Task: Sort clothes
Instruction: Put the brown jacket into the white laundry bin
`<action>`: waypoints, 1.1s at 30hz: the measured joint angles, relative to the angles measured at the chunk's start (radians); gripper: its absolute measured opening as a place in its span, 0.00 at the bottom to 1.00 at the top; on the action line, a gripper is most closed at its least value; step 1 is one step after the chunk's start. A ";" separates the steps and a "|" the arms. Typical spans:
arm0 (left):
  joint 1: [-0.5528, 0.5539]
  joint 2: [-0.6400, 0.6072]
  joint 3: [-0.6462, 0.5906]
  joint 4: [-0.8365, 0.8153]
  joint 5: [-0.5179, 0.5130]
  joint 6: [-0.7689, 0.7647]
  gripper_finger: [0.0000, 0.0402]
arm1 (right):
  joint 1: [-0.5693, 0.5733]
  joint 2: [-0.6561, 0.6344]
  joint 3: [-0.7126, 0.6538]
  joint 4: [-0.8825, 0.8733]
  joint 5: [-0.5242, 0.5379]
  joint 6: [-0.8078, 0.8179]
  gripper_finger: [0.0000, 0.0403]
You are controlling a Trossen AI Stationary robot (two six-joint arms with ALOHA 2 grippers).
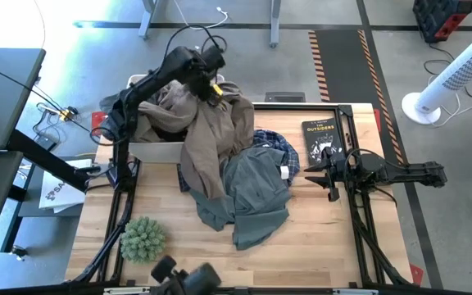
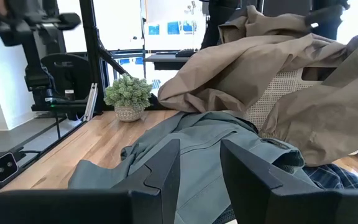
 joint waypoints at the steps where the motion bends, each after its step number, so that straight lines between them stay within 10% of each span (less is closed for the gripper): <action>1: 0.014 0.012 0.000 0.000 0.020 0.000 0.17 | 0.000 0.000 0.000 0.000 0.000 0.000 0.28; 21: 0.064 0.239 0.006 0.087 0.187 0.277 0.13 | 0.000 0.000 0.000 0.000 0.000 0.000 0.28; 33: -0.007 -0.036 0.048 0.136 0.136 0.248 0.07 | 0.000 0.000 0.000 0.000 0.000 0.000 0.28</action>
